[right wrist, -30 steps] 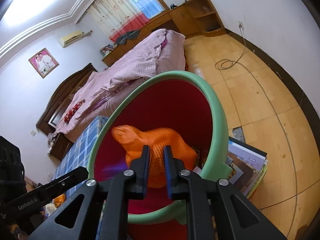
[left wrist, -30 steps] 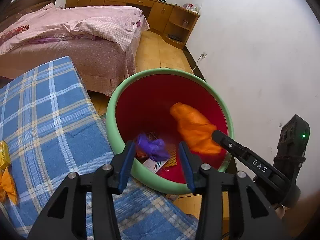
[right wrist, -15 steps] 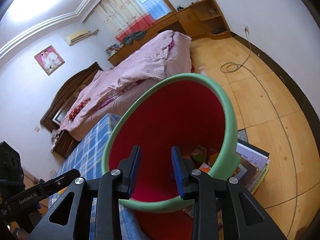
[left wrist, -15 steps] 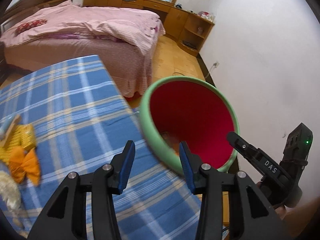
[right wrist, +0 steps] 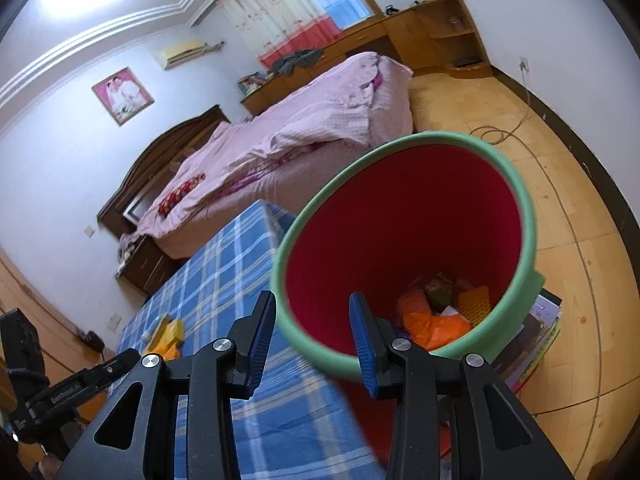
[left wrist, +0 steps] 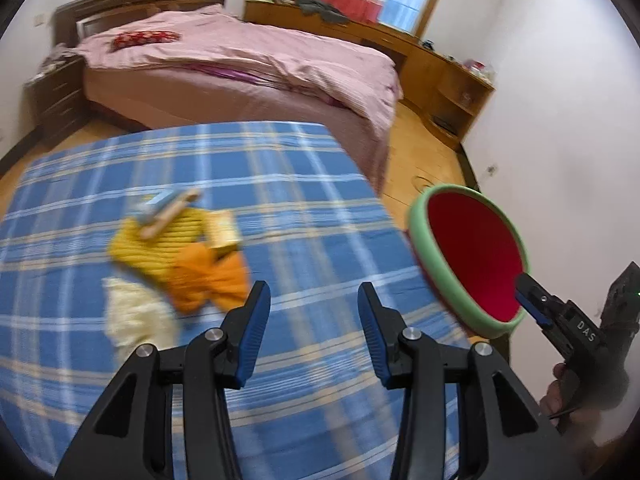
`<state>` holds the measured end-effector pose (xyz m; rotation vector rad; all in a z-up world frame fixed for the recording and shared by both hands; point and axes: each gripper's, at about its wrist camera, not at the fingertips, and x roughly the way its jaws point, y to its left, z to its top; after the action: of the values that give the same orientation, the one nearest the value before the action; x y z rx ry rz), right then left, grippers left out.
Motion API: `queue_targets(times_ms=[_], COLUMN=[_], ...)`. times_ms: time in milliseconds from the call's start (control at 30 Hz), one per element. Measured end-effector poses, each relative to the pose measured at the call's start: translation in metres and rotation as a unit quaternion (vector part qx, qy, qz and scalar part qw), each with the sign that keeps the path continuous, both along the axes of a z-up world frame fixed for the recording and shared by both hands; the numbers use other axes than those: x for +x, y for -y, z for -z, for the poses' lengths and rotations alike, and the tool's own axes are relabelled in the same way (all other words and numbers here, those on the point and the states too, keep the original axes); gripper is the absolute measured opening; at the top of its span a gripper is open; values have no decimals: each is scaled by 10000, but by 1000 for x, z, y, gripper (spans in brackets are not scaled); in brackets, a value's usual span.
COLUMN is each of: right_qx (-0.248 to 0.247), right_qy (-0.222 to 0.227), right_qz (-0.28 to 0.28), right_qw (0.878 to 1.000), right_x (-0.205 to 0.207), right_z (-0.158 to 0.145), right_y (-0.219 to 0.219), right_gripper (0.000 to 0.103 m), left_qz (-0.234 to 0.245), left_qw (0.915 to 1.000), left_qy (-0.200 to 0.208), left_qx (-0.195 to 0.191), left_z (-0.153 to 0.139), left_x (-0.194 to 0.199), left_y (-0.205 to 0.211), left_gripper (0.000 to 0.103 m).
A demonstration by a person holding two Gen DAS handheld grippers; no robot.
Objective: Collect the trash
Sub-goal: 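Move both tools back over the table toward the white crumpled plastic, then grasp the white crumpled plastic with the left tool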
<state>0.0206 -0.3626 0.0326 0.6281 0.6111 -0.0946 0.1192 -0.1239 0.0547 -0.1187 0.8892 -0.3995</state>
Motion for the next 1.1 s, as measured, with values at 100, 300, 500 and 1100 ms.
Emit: queue_targets(times_ms=[100, 300, 500, 1100], right_qx=[-43, -190, -322, -515], right_qy=[-41, -149, -320, -501], right_qz=[-116, -279, -303, -183], right_qw=[9999, 9993, 9985, 9972], right_x=[3, 6, 8, 1], right_z=[-3, -6, -3, -6], right_y=[-14, -40, -59, -73], right_gripper=[44, 48, 60, 60], left_qz=[-255, -778, -928, -1009], left_qw=[9996, 9968, 9953, 9938], left_qy=[58, 21, -149, -472], left_qx=[54, 175, 241, 25], left_z=[-2, 6, 23, 56], left_x=[-3, -5, -3, 14], left_y=[-24, -68, -89, -110], left_gripper=[50, 62, 63, 63])
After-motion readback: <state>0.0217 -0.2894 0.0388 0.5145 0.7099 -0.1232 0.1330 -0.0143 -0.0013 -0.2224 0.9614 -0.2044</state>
